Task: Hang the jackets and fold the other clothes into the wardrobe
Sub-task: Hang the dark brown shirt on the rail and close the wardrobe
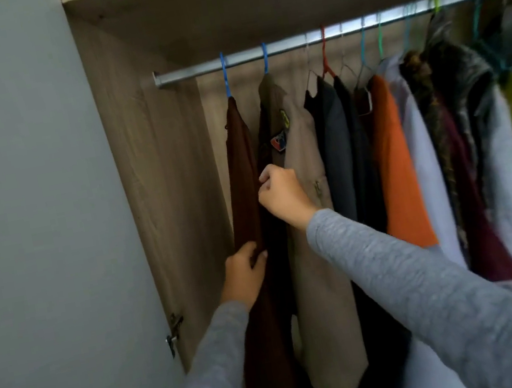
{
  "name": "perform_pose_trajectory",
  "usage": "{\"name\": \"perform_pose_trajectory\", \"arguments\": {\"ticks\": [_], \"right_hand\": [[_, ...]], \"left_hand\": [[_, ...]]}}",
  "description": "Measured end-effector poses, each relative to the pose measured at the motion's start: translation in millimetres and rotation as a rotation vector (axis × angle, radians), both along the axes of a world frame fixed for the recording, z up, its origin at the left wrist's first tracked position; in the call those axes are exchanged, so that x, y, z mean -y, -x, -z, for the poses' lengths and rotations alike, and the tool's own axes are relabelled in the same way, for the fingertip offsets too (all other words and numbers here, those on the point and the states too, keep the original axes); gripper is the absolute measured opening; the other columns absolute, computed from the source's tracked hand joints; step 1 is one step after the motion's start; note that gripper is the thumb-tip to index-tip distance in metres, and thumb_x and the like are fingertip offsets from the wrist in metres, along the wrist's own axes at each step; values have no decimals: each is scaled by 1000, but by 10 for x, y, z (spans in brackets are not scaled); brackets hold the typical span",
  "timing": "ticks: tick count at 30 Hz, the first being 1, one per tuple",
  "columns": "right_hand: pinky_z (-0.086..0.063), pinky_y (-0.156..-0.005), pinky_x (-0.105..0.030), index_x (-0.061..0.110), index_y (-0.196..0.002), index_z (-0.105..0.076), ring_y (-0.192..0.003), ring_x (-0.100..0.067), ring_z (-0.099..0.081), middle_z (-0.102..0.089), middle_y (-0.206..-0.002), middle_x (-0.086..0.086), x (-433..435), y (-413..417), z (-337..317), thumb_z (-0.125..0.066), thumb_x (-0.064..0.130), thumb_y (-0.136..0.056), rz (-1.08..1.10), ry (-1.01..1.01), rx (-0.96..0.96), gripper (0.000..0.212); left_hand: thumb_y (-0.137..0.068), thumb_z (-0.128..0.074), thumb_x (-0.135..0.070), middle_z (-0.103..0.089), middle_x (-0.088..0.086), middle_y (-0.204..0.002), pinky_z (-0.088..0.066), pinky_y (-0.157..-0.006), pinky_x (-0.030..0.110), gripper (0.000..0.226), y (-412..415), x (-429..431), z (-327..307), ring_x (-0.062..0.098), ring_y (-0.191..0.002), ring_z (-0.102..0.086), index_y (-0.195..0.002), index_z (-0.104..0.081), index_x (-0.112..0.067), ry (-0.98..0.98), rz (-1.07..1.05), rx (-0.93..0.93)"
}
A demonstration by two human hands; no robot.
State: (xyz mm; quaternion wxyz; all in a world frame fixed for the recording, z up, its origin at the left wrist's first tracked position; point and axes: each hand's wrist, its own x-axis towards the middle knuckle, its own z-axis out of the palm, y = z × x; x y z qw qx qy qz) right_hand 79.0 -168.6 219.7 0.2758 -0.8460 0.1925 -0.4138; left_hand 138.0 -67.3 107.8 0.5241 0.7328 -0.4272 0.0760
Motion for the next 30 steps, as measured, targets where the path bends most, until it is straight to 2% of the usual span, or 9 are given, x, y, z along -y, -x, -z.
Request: {"name": "perform_pose_trajectory", "arguments": {"ticks": [3,7,9,13,15,21,24,26,30], "right_hand": [[-46,-67,-26,16,-91,-58,-84,-22,-59,-64,-95,-9,-236,474,103,-48,5,-84,36,-19,12,17],[-54,-73,-35,17,-81,-61,-82,-28,-64,-68,-85,-12,-528,1232,205,-50,6,-78,141,-49,99,16],[-54,-73,-38,16,-81,-62,-82,-30,-65,-70,-84,-14,-665,1634,327,-51,6,-76,209,-58,112,16],[-53,-73,-38,15,-83,-64,-82,-32,-65,-70,-83,-16,-892,2662,759,-50,5,-76,335,-47,8,18],[-51,-72,-34,10,-86,-65,-81,-29,-63,-70,-84,-16,-930,3248,751,-51,4,-78,406,-52,10,17],[-50,-78,-36,8,-94,-65,-87,-31,-63,-70,-89,-15,-1011,4804,474,-51,5,-84,699,35,148,18],[-46,-76,-29,7,-99,-62,-87,-24,-62,-68,-89,-8,-1106,5607,343,-52,5,-87,765,120,227,16],[-48,-76,-30,8,-101,-60,-89,-21,-61,-64,-88,-2,-1194,6061,260,-51,3,-87,768,194,295,17],[-47,-78,-24,14,-102,-58,-91,-14,-60,-62,-88,6,-1329,6896,286,-47,-2,-86,725,311,268,25]], "left_hand": [[-94,-56,-16,-59,-1,-100,-39,-79,14,26,352,-243,-17,9,-94,-55,-118,-59,-7,7,13,-62],[-95,-51,-14,-63,-2,-110,-42,-89,19,24,937,-550,20,8,-103,-57,-117,-62,-12,33,116,-42],[-96,-50,-12,-63,0,-111,-45,-93,23,25,1226,-663,100,11,-106,-57,-117,-62,-10,31,171,-24],[-96,-47,-10,-64,3,-104,-48,-88,30,23,1933,-871,450,21,-101,-61,-112,-64,-13,-63,274,-99],[-97,-46,-10,-63,0,-104,-47,-90,33,22,2323,-867,436,18,-100,-60,-110,-63,-12,-89,366,-85],[-96,-44,-4,-67,13,-102,-48,-80,32,24,3611,-628,-143,27,-92,-62,-110,-65,-8,76,592,-26],[-97,-45,-7,-67,11,-106,-47,-88,32,23,4474,-502,-450,19,-96,-62,-110,-65,-7,160,723,49],[-95,-47,-5,-67,11,-105,-45,-93,31,22,5018,-425,-653,18,-98,-61,-107,-65,-4,269,789,101],[-93,-44,-8,-66,6,-108,-43,-95,27,26,6014,-310,-1004,19,-104,-58,-108,-65,-5,472,765,211]]}}
